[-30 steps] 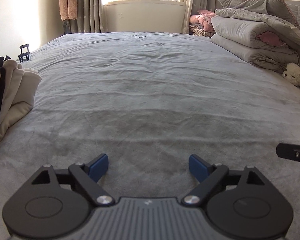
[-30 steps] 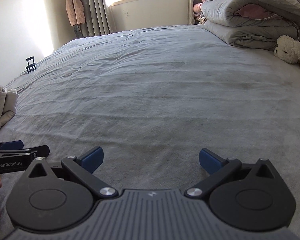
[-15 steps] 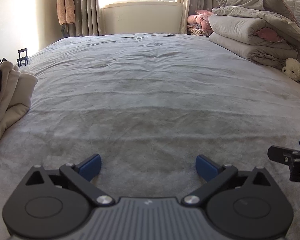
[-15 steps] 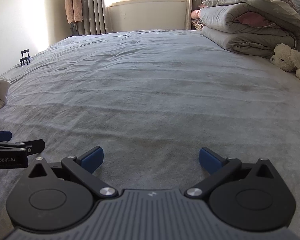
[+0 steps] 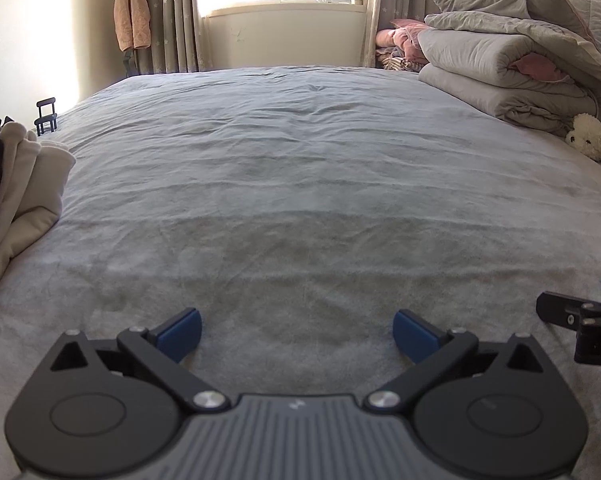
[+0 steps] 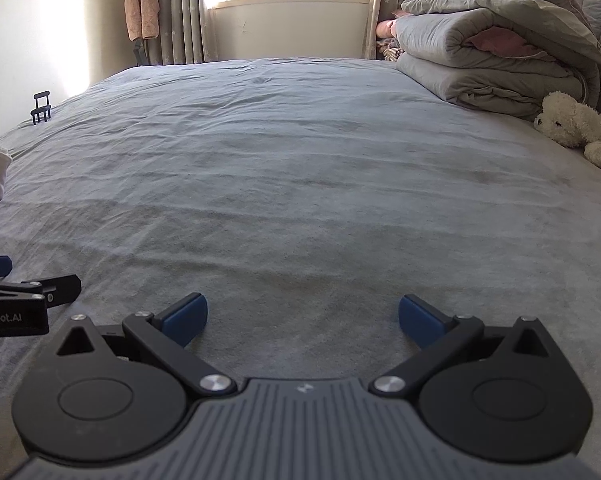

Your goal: Fold clothes

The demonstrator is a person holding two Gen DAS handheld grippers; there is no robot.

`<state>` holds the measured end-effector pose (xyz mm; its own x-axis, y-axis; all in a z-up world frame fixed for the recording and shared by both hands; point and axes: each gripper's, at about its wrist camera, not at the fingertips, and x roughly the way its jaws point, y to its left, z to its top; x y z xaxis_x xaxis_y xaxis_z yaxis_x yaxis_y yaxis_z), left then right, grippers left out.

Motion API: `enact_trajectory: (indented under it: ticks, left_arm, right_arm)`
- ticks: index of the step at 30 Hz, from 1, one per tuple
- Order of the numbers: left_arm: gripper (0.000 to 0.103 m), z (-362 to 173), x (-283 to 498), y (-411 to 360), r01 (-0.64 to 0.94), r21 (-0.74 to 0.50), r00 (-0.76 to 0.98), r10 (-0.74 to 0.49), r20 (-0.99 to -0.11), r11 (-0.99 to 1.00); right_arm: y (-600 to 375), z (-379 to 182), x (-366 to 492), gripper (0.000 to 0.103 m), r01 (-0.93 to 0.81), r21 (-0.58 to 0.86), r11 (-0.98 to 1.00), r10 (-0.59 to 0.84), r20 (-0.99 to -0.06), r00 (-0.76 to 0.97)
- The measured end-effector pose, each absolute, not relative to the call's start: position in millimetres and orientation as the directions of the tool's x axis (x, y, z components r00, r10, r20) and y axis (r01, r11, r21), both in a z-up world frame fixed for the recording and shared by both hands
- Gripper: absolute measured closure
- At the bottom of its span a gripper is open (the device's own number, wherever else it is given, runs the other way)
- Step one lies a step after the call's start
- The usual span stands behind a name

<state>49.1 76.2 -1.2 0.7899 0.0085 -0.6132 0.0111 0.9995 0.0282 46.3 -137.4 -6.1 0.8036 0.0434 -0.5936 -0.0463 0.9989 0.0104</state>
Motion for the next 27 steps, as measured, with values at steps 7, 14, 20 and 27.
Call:
enact_trajectory:
  ticks: [7, 14, 20, 27]
  left_arm:
    - [0.0, -2.2, 49.1, 73.8, 0.003, 0.037, 0.791, 0.02, -0.612, 0.999]
    - [0.0, -3.2, 49.7, 72.5, -0.007, 0.039, 0.792, 0.029, -0.61, 0.999]
    - [0.0, -3.6, 49.5, 71.0, -0.019, 0.042, 0.793, 0.041, -0.608, 0.999]
    - [0.0, -3.5, 49.1, 69.9, -0.021, 0.046, 0.795, 0.044, -0.606, 0.999]
  right_arm:
    - [-132.6, -8.7, 45.9, 0.0, 0.006, -0.023, 1.0, -0.018, -0.593, 0.805]
    - [-132.3, -9.8, 46.1, 0.0, 0.027, -0.028, 0.999, -0.038, -0.595, 0.803]
    - [-131.5, -10.8, 45.4, 0.0, 0.052, -0.033, 0.998, -0.062, -0.594, 0.802]
    - [-130.8, -11.4, 45.6, 0.0, 0.053, -0.036, 0.998, -0.064, -0.592, 0.804]
